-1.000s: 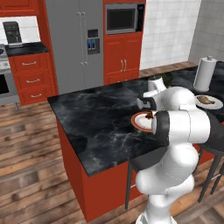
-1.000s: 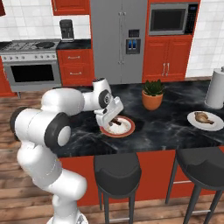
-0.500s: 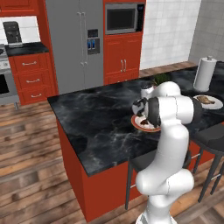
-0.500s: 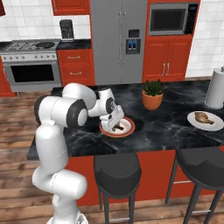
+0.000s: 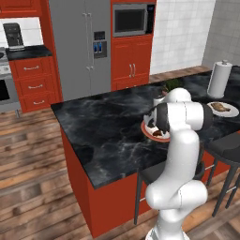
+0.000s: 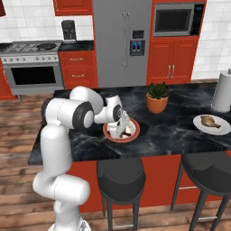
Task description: Take the chicken drumsticks from the pan and place one on each plate on the dining counter.
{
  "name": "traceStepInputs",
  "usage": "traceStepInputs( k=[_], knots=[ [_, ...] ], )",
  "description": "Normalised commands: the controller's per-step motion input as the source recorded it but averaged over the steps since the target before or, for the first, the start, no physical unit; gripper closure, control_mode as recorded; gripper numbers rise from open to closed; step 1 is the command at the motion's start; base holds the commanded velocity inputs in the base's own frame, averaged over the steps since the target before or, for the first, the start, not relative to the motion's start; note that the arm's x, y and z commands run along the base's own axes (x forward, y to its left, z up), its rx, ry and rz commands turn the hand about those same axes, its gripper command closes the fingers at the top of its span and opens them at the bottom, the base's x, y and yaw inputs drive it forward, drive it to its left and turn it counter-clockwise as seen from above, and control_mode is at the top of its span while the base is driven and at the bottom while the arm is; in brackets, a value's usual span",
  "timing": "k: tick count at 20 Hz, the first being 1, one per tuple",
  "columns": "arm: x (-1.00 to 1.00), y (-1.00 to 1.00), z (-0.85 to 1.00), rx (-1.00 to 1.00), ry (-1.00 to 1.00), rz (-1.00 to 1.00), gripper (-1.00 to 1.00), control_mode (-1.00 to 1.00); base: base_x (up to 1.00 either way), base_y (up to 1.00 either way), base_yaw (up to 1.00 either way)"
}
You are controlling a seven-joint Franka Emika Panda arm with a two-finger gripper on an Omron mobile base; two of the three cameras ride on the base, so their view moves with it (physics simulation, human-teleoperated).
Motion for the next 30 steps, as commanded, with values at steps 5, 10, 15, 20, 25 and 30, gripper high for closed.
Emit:
traceStepInputs(
  k=[5,10,15,20,25,30],
  knots=[
    [0.33,-0.01,0.0,0.02,0.0,0.07,1.0,-1.0,0.0,0.0,0.0],
    [0.19,0.07,0.12,0.0,0.0,0.02,-1.0,-1.0,0.0,0.0,0.0],
    [0.03,-0.02,0.0,0.0,-0.01,0.03,-1.0,-1.0,0.0,0.0,0.0],
    [-0.45,-0.1,0.13,0.01,-0.27,0.11,-1.0,-1.0,0.0,0.0,0.0],
    [-0.71,0.0,0.9,0.01,-0.47,0.15,-1.0,-1.0,0.0,0.0,0.0],
    [-0.97,0.04,1.0,0.0,-0.58,0.19,-1.0,-1.0,0.0,0.0,0.0]
  ],
)
